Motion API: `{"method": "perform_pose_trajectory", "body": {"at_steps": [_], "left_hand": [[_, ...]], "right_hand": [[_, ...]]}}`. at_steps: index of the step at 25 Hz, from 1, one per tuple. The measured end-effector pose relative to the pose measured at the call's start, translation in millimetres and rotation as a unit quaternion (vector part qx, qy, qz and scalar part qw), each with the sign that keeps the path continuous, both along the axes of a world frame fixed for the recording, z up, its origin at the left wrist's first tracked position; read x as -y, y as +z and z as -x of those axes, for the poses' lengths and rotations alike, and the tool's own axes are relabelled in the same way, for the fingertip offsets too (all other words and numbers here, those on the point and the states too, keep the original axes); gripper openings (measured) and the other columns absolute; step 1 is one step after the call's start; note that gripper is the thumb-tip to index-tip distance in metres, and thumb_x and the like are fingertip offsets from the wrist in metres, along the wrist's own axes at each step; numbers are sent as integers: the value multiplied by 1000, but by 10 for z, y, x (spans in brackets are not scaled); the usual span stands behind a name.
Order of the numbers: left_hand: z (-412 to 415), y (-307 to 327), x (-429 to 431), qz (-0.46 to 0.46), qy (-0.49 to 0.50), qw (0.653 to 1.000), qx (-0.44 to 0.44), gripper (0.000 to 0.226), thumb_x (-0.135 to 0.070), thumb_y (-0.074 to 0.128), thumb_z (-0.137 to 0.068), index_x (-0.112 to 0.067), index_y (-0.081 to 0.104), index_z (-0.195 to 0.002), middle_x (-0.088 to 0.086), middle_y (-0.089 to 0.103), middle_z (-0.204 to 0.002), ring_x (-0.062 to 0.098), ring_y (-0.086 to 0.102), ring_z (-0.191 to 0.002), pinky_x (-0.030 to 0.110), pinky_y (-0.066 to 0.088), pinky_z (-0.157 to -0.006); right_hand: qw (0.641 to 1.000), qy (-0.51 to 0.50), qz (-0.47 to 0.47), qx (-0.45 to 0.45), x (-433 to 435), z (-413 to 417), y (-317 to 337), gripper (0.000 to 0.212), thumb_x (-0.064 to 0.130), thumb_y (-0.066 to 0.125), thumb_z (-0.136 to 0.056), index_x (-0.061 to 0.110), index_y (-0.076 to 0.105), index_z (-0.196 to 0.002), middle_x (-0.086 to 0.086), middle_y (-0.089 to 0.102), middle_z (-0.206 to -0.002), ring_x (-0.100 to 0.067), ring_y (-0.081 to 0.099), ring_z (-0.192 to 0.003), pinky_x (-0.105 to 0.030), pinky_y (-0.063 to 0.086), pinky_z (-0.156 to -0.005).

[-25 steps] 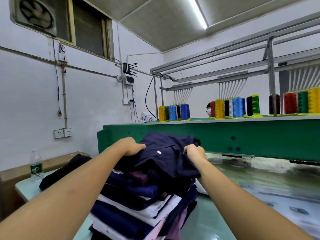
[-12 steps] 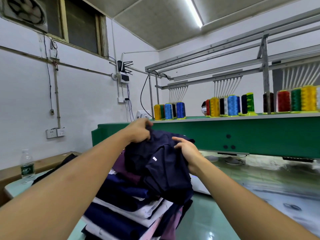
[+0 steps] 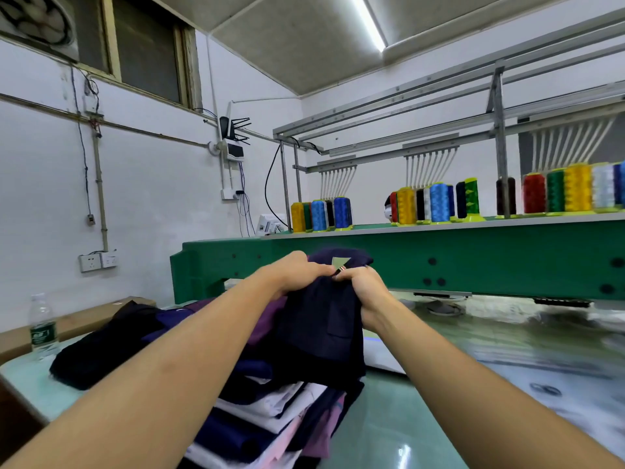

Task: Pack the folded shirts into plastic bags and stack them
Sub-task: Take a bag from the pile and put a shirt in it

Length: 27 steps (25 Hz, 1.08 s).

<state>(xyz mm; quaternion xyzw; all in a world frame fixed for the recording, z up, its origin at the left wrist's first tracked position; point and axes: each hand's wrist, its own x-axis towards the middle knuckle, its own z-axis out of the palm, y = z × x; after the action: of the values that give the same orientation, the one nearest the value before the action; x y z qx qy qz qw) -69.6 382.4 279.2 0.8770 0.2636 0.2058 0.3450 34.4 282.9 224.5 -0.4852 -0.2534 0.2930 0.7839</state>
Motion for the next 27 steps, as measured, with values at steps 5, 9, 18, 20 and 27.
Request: {"method": "perform_pose_trajectory", "body": {"at_steps": [5,9,18,20,27], "left_hand": [[-344,-132,426,105,-70,975,182,37,-25,69,-95,-18,56,-129,4,71,-116,20,71,-101,39,60,-87],[-746,-279,962,123,-124,954,242,54,-16,61,-100,-22,43,-150,-2,63,-134,16,62,-119,36,51,-102],[-1592,-1223,2015,8,-216,975,49,33,-20,55,-101,-9,53,-133,9,64,-128,28,62,-117,46,49,-102],[-1683,-1546,2156,-81,-255,962,-53,45,-29,64,-97,-10,52,-137,7,62,-133,23,60,-119,42,47,-105],[-1705,-2239,2447,-180,-304,897,-266,76,-73,69,-75,-42,49,-140,-6,52,-142,18,53,-121,30,42,-97]], "right_hand": [[1000,-15,-7,12,453,-198,104,43,8,61,-87,6,60,-130,-18,74,-104,-31,72,-83,-35,57,-61],[998,-43,7,47,993,-507,5,34,16,64,-93,9,63,-127,-15,76,-106,-27,74,-81,-33,58,-61],[948,-233,157,148,2714,-1331,-526,30,-16,55,-77,13,47,-79,-10,50,-70,-24,52,-63,-30,43,-56],[931,-241,214,169,3106,-1477,-669,31,-16,53,-76,14,45,-78,-9,48,-69,-23,49,-67,-30,38,-58],[878,-241,335,243,4023,-1758,-1008,27,-14,51,-70,12,45,-75,-7,46,-66,-19,46,-60,-29,33,-54]]}}
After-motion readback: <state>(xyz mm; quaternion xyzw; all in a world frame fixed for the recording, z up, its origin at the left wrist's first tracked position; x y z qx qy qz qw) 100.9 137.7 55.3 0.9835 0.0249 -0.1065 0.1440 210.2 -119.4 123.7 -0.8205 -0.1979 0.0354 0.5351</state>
